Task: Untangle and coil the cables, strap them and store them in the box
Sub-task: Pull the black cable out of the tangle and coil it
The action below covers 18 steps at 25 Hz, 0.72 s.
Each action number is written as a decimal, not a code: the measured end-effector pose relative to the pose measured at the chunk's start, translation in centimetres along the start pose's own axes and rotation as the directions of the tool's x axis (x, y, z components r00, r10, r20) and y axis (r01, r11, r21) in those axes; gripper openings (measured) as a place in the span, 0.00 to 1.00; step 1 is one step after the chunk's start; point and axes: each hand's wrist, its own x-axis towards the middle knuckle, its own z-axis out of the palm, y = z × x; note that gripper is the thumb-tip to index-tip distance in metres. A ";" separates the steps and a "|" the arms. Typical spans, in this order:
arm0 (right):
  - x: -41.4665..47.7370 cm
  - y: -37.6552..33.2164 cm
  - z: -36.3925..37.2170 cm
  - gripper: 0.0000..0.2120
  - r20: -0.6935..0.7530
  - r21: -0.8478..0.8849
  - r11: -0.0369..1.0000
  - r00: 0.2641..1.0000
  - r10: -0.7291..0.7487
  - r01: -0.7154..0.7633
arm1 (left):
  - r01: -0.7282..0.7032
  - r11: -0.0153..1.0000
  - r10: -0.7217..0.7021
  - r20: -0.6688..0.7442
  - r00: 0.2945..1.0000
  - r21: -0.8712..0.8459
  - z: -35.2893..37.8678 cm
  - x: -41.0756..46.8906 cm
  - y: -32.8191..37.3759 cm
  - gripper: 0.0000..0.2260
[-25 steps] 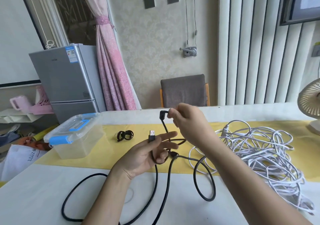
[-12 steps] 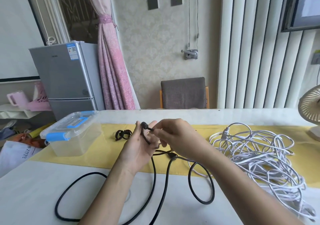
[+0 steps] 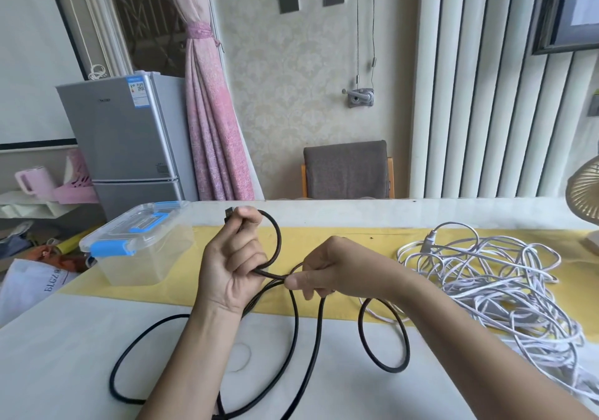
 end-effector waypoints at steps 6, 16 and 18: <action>0.2 1.7 -1.3 0.28 -0.075 -0.223 0.974 0.997 0.012 -0.029 | 0.165 0.909 -0.230 0.130 0.965 0.383 1.6 -2.2 0.4 0.11; -0.3 1.8 -4.1 0.23 -0.609 -0.188 0.975 0.793 -0.018 -0.121 | 0.423 0.390 -0.332 -0.304 0.893 0.818 1.3 -1.1 -0.7 0.11; 0.1 1.2 -3.5 0.19 -0.643 -0.077 0.994 0.766 0.015 -0.083 | 0.437 0.342 -0.222 -0.381 0.898 0.832 1.6 -0.5 -1.7 0.14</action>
